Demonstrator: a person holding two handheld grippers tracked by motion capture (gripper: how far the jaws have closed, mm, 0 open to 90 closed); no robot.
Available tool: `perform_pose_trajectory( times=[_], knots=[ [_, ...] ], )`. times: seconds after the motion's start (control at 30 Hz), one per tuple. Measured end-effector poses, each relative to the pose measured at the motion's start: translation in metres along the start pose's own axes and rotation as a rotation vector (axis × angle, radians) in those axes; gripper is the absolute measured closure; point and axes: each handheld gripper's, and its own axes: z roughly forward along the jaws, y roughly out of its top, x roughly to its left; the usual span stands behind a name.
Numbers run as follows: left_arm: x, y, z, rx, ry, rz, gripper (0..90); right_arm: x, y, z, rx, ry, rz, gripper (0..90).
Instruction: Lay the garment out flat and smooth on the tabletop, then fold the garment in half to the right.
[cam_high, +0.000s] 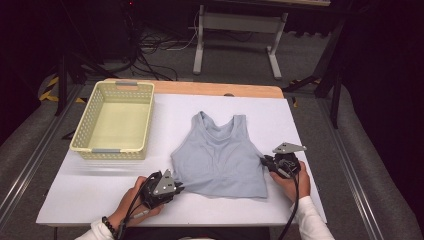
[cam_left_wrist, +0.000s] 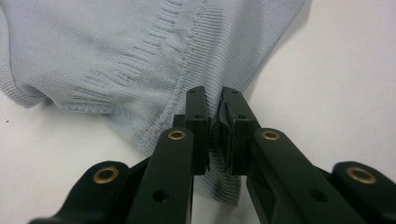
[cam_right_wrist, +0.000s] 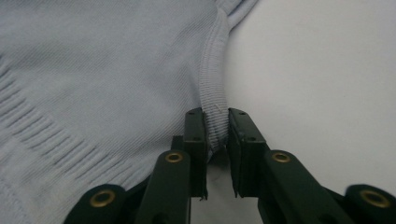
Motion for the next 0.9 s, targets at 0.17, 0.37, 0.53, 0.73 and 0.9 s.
perform_pose_trajectory(
  times=[0.17, 0.37, 0.53, 0.73, 0.9],
  knots=[
    [-0.002, 0.005, 0.005, -0.008, 0.005, -0.004, 82.3, -0.004, 0.003, -0.001, -0.036, -0.065, -0.013, 81.1],
    [0.000, 0.009, 0.009, -0.008, 0.026, 0.001, 82.4, -0.009, 0.007, 0.005, -0.050, -0.091, -0.012, 81.1],
    [0.006, 0.010, 0.010, -0.003, 0.044, -0.016, 82.5, -0.011, 0.010, 0.012, -0.050, -0.094, -0.010, 81.0],
    [0.005, 0.010, 0.004, -0.035, 0.040, -0.018, 81.6, -0.011, 0.012, 0.012, -0.064, -0.101, -0.003, 79.7],
    [0.003, 0.006, -0.016, -0.094, 0.034, -0.041, 79.7, -0.011, 0.011, 0.003, -0.096, -0.109, 0.020, 75.6]
  ],
)
